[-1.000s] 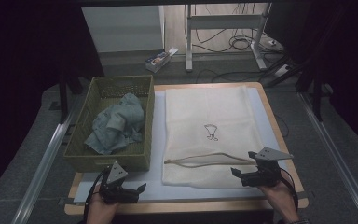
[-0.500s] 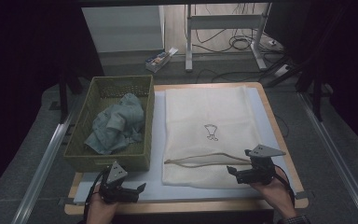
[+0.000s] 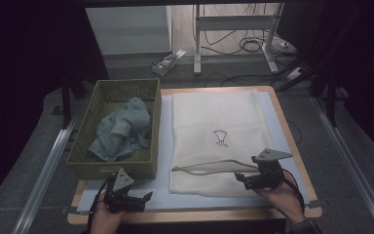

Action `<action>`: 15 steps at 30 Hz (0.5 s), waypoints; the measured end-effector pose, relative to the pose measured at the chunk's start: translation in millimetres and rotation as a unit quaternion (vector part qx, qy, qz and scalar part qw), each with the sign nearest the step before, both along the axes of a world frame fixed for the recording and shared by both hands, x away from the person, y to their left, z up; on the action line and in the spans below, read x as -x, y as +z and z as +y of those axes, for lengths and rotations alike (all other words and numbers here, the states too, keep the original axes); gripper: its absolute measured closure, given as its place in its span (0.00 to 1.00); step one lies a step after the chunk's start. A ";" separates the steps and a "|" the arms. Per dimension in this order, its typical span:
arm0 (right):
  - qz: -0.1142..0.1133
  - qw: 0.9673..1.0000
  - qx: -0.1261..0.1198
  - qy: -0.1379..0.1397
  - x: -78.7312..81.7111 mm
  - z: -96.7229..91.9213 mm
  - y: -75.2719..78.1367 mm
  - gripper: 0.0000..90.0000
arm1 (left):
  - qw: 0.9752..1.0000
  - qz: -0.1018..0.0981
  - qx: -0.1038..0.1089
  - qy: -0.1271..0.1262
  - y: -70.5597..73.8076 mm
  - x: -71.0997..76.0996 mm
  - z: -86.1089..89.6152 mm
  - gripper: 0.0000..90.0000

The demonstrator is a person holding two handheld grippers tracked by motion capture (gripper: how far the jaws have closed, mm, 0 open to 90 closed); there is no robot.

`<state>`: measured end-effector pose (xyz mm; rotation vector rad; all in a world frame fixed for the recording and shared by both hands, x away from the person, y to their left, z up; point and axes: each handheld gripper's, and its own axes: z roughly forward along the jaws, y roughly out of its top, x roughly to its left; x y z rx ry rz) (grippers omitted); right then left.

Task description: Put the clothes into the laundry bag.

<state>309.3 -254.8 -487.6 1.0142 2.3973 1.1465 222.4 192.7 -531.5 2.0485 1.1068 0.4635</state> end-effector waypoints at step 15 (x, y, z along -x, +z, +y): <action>-0.016 1.000 0.024 0.003 -9.7 7.2 -0.9 0.25 | 1.000 0.000 0.000 0.003 -0.1 -0.2 0.5 0.01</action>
